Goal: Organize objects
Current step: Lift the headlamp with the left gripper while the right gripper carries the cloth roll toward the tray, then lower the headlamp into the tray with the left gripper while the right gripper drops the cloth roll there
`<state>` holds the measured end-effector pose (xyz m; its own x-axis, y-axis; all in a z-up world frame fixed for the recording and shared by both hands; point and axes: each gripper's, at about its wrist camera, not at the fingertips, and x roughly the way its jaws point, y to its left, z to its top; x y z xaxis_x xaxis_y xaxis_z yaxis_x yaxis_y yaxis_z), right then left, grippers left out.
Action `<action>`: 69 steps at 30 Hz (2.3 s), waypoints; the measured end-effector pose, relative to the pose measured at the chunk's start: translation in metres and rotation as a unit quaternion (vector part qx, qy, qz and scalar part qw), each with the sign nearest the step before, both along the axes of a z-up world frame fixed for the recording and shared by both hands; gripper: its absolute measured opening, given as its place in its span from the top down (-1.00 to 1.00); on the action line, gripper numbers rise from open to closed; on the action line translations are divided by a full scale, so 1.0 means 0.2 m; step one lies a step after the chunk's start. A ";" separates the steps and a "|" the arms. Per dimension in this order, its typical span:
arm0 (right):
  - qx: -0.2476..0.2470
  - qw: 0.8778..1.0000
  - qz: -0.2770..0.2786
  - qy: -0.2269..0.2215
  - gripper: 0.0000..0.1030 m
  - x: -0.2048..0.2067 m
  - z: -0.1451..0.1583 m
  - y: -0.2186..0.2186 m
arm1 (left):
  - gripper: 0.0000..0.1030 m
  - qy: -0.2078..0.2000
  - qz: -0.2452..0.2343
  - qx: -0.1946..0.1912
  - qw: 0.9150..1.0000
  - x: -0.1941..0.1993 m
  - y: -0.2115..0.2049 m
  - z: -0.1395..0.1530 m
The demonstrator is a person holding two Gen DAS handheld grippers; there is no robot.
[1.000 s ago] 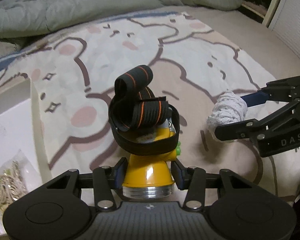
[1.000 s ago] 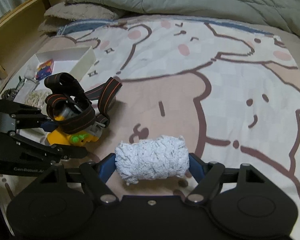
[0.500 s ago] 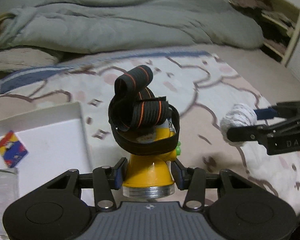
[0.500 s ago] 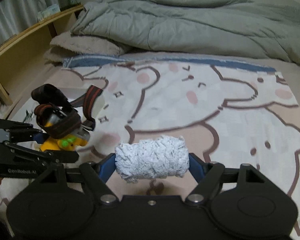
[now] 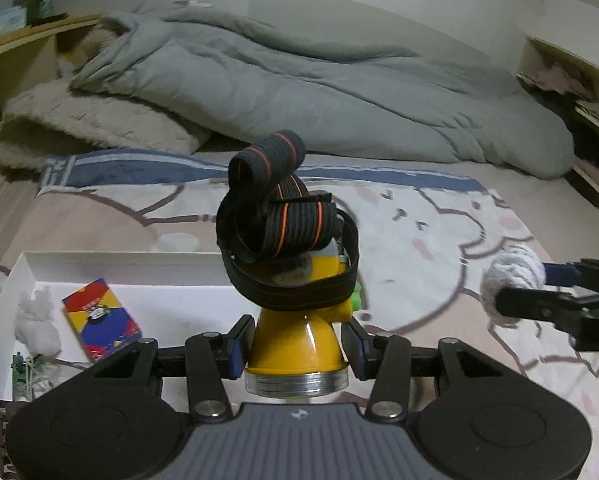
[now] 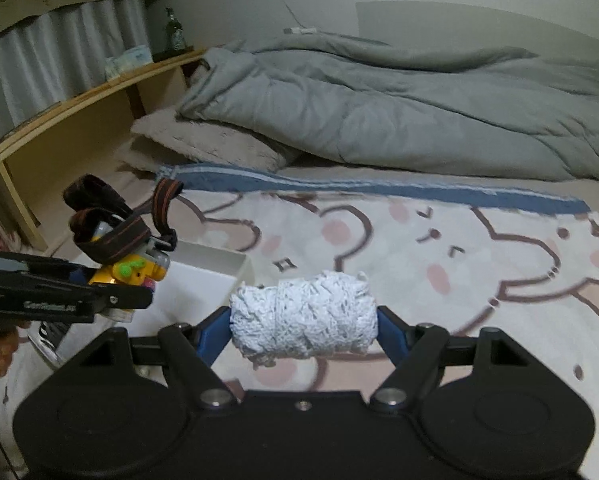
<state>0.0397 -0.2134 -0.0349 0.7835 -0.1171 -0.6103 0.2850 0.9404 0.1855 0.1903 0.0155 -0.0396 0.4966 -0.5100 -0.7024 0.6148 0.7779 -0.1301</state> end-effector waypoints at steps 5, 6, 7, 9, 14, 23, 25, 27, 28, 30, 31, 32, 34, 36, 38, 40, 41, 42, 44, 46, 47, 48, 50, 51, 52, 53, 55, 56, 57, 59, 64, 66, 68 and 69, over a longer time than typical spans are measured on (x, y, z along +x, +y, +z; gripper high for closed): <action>-0.005 1.000 0.020 -0.002 -0.50 0.09 0.01 0.07 | 0.06 0.024 0.019 -0.002 1.000 0.15 0.08 -0.11; -0.008 1.000 0.023 -0.001 -0.50 0.11 0.01 0.08 | 0.06 0.031 0.020 -0.003 0.999 0.17 0.09 -0.13; -0.011 1.000 0.025 0.000 -0.50 0.13 0.01 0.09 | 0.06 0.040 0.023 -0.003 0.999 0.20 0.10 -0.16; -0.013 1.000 0.028 0.003 -0.50 0.17 0.00 0.11 | 0.06 0.057 0.027 -0.002 0.998 0.25 0.12 -0.23; -0.014 0.999 0.041 0.007 -0.50 0.28 -0.03 0.13 | 0.06 0.090 0.022 0.005 0.996 0.34 0.12 -0.37; -0.020 0.995 0.097 0.016 -0.50 0.55 -0.09 0.24 | 0.05 0.109 0.099 0.037 0.988 0.50 0.28 -0.50; -0.027 0.993 0.113 0.019 -0.50 0.60 -0.11 0.28 | 0.05 0.098 0.111 0.047 0.988 0.52 0.32 -0.48; -0.027 0.991 0.125 0.023 -0.50 0.65 -0.13 0.32 | 0.05 0.090 0.117 0.054 0.987 0.53 0.36 -0.48; -0.025 0.991 0.130 0.025 -0.50 0.68 -0.14 0.33 | 0.05 0.091 0.121 0.053 0.987 0.54 0.37 -0.47; -0.022 0.990 0.135 0.027 -0.50 0.74 -0.15 0.37 | 0.05 0.092 0.119 0.056 0.987 0.54 0.39 -0.47; -0.021 0.990 0.138 0.026 -0.51 0.76 -0.16 0.39 | 0.04 0.090 0.116 0.061 0.987 0.54 0.40 -0.47; -0.018 0.990 0.141 0.023 -0.53 0.78 -0.17 0.41 | 0.04 0.086 0.114 0.065 0.988 0.53 0.40 -0.46; -0.010 0.989 0.145 0.018 -0.74 0.82 -0.18 0.42 | -0.14 0.079 0.108 0.070 0.988 0.51 0.40 -0.43; -0.002 0.991 0.133 0.022 -0.92 0.84 -0.19 0.43 | -0.40 0.070 0.107 0.063 0.990 0.48 0.41 -0.38; 0.007 0.992 0.124 0.026 -0.92 0.83 -0.20 0.43 | -0.47 0.063 0.102 0.062 0.991 0.46 0.41 -0.34; 0.015 0.992 0.121 0.032 -0.92 0.82 -0.20 0.42 | -0.50 0.059 0.097 0.062 0.992 0.43 0.42 -0.30; 0.017 0.993 0.115 0.034 -0.92 0.81 -0.20 0.42 | -0.53 0.058 0.097 0.062 0.992 0.42 0.42 -0.29; 0.019 0.993 0.110 0.035 -0.92 0.81 -0.20 0.41 | -0.56 0.056 0.098 0.063 0.992 0.41 0.42 -0.28; 0.024 0.994 0.102 0.037 -0.92 0.79 -0.20 0.40 | -0.61 0.055 0.097 0.065 0.992 0.39 0.42 -0.26; 0.027 0.994 0.096 0.036 -0.92 0.78 -0.19 0.39 | -0.65 0.053 0.096 0.067 0.992 0.37 0.41 -0.25; 0.027 0.995 0.095 0.036 -0.92 0.77 -0.18 0.39 | -0.66 0.052 0.095 0.068 0.992 0.36 0.42 -0.25; 0.025 0.995 0.094 0.035 -0.92 0.77 -0.18 0.39 | -0.67 0.051 0.094 0.069 0.992 0.36 0.42 -0.25; 0.022 0.995 0.093 0.034 -0.92 0.75 -0.16 0.40 | -0.67 0.049 0.095 0.071 0.992 0.35 0.43 -0.24; 0.022 0.995 0.092 0.033 -0.92 0.75 -0.16 0.40 | -0.68 0.049 0.095 0.072 0.992 0.34 0.43 -0.24; 0.022 0.995 0.091 0.033 -0.92 0.74 -0.15 0.41 | -0.69 0.048 0.096 0.071 0.992 0.33 0.44 -0.23; 0.021 0.995 0.091 0.034 -0.92 0.74 -0.15 0.41 | -0.70 0.048 0.096 0.071 0.992 0.33 0.45 -0.23; 0.019 0.995 0.090 0.035 -0.92 0.73 -0.14 0.42 | -0.75 0.046 0.099 0.070 0.992 0.31 0.46 -0.21; 0.018 0.995 0.090 0.035 -0.92 0.72 -0.14 0.43 | -0.77 0.044 0.101 0.069 0.992 0.31 0.46 -0.21; 0.017 0.995 0.091 0.034 -0.92 0.72 -0.13 0.43 | -0.79 0.043 0.103 0.068 0.991 0.30 0.47 -0.20; 0.016 0.995 0.092 0.032 -0.92 0.70 -0.12 0.44 | -0.82 0.041 0.108 0.066 0.991 0.28 0.49 -0.18; 0.014 0.996 0.086 0.034 -0.93 0.66 -0.10 0.46 | -0.89 0.033 0.124 0.059 0.990 0.22 0.54 -0.13; 0.010 0.996 0.081 0.032 -0.94 0.63 -0.09 0.46 | -0.93 0.029 0.129 0.054 0.990 0.19 0.55 -0.10; 0.005 0.997 0.077 0.030 -0.95 0.59 -0.07 0.46 | -0.95 0.026 0.131 0.051 0.990 0.17 0.56 -0.07; 0.003 0.997 0.076 0.029 -0.95 0.57 -0.06 0.45 | -0.96 0.024 0.131 0.051 0.990 0.15 0.56 -0.06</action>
<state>0.1535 -0.1224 -0.0470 0.7556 0.0045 -0.6550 0.1488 0.9727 0.1783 0.2203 0.1283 -0.0512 0.5666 -0.2934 -0.7700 0.3849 0.9205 -0.0676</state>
